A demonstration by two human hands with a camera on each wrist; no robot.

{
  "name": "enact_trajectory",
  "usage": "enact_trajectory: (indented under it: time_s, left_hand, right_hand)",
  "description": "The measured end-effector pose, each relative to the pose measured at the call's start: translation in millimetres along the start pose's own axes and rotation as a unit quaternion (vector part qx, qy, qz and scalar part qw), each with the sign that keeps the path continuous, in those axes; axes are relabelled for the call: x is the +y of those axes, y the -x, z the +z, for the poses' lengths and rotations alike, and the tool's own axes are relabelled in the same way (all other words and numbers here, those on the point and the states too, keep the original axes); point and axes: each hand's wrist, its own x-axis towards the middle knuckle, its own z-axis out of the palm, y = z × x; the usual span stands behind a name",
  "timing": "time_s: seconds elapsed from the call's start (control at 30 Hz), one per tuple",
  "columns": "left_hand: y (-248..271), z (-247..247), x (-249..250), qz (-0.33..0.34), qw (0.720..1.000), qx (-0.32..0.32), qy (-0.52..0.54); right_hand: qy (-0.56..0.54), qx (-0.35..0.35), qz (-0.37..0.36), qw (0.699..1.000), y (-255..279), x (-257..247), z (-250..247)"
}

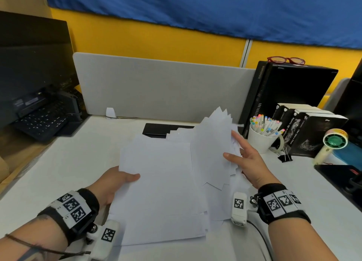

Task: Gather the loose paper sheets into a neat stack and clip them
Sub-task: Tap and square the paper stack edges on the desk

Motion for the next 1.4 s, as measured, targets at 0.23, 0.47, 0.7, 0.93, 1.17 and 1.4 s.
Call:
enact_trajectory:
  time_s: [0.23,0.47,0.7,0.93,1.17,1.4]
  left_hand:
    - [1,1,0,0.001,1.000,-0.002,0.001]
    - [0,-1,0,-0.001,1.000,0.001,-0.010]
    - [1,-1,-1,-0.002,1.000,-0.004,-0.004]
    - [3,-1,0,-0.009,1.000,-0.008,-0.013]
    - [0,1,0,-0.014,0.997,0.065,0.049]
    - [22,7,20,-0.010,0.996,-0.012,0.090]
  right_hand:
    - [0.087,0.023,0.147,0.985,-9,12,14]
    - [0.453,0.188,0.047,0.870,-25,23,37]
    - [0.008,0.190,0.021,0.982,-13,4,32]
    - [0.011,0.230,0.071,0.970,-21,29,39]
    - [-0.230,0.290,0.029,0.929,-16,8,3]
    - [-0.172,0.076,0.102,0.977,-11,15,27]
